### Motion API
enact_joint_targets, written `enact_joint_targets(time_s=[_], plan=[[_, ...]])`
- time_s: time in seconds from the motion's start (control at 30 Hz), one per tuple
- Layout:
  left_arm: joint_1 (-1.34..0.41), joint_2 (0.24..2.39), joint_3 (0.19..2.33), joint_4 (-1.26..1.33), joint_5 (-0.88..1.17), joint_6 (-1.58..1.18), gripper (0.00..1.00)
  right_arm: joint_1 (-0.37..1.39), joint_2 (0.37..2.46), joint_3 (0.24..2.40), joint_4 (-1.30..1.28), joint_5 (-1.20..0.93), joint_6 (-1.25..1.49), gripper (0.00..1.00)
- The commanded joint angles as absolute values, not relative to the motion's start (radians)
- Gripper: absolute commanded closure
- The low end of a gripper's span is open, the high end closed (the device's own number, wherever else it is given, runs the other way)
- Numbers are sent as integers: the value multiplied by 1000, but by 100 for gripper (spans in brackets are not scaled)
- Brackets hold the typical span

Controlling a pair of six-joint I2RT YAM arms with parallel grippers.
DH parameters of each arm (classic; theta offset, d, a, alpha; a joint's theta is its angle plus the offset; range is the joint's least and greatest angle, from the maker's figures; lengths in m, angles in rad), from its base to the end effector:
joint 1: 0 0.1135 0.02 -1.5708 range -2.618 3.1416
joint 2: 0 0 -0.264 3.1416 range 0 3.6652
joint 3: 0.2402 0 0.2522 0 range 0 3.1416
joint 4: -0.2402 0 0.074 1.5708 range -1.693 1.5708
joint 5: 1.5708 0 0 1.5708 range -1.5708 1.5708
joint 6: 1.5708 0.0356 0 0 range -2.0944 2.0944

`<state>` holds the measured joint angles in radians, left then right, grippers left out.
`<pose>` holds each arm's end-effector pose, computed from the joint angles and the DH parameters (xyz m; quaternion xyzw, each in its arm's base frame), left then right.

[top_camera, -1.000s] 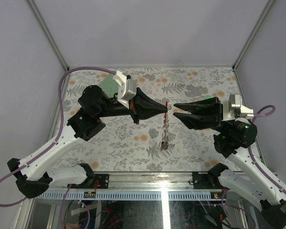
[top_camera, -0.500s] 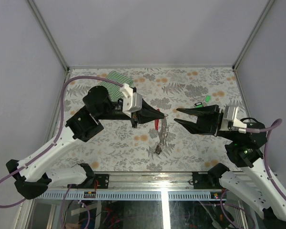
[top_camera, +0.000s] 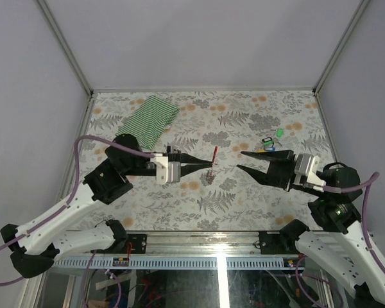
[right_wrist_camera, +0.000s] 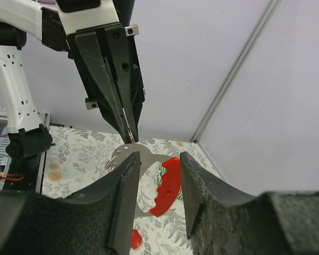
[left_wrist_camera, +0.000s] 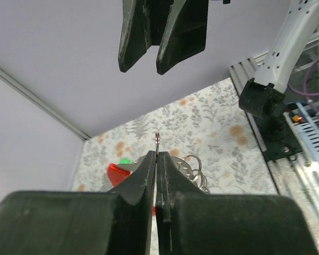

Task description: Put the keys on the keyring

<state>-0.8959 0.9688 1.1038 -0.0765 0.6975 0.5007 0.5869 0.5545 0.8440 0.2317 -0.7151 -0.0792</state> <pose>0.1110 -0.1753 0.4294 0.6050 0.3341 -0.3641 0.6244 0.0709 0.0752 0.4302 -0.4397 0.3445 0.3733 0.7407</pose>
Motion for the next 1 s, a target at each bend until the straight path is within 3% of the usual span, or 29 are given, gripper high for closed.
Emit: enact_joint_targets(time_s=[0.0, 0.13, 0.37, 0.97], plan=[[-906, 929, 1047, 124, 725, 665, 100, 584, 530, 845, 234, -691, -137, 58], [-909, 903, 988, 191, 757, 781, 100, 584, 507, 813, 257, -709, -171, 59], [-909, 900, 1020, 53, 839, 1033, 100, 584, 478, 771, 285, -733, -223, 59], [-912, 928, 1121, -161, 744, 1164, 100, 584, 514, 798, 211, -808, -295, 59]])
